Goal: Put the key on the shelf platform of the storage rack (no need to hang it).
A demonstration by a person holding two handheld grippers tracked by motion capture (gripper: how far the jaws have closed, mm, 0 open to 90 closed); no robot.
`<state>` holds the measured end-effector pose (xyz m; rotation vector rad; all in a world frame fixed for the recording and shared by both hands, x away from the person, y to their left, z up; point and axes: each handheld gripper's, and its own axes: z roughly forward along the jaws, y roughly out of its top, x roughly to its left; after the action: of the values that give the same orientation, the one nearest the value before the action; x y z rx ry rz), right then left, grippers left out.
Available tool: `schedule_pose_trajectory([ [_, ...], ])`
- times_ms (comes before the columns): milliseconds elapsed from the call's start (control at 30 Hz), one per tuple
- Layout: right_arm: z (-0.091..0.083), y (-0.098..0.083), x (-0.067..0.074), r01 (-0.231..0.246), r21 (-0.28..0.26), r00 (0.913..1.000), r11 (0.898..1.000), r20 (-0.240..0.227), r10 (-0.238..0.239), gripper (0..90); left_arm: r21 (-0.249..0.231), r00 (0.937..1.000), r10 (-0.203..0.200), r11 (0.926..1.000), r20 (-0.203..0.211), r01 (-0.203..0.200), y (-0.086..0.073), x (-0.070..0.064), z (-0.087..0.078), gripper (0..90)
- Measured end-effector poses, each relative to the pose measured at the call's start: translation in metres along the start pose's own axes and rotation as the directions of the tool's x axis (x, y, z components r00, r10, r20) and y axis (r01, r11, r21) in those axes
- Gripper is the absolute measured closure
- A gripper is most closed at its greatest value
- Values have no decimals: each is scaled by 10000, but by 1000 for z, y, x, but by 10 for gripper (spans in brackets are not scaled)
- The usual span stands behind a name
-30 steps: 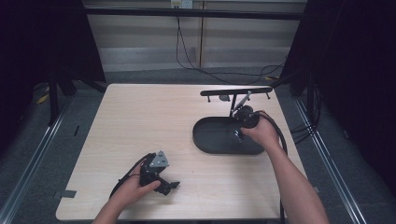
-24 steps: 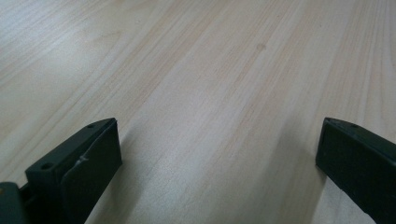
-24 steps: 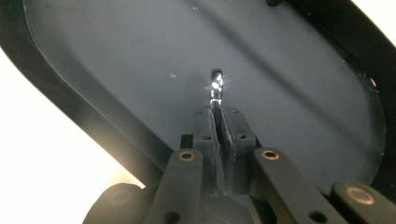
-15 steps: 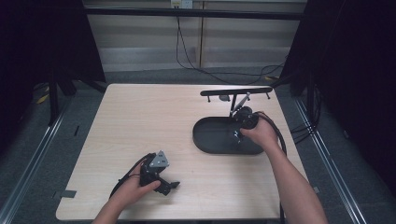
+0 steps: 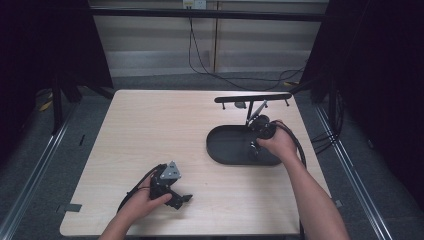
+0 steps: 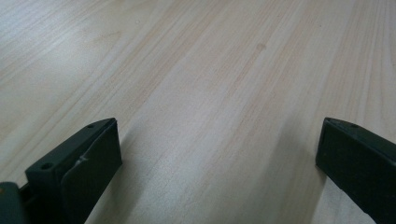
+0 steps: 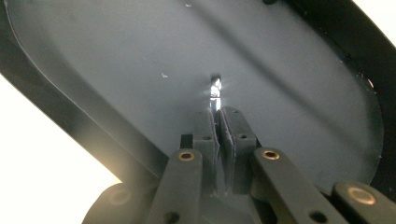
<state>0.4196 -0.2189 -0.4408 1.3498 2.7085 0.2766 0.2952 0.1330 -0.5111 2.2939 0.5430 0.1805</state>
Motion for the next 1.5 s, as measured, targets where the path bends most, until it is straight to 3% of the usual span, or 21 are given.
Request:
schedule_pose_trajectory([
  [767,5,2,1,88,81,9997,9999,232,-90,843,2,10000,-6,10000,2,6,0,0,0,0],
  [1500,2,-3,2,119,-44,9997,9999,204,-118,620,1,10000,-2,10000,4,2,0,0,0,0],
])
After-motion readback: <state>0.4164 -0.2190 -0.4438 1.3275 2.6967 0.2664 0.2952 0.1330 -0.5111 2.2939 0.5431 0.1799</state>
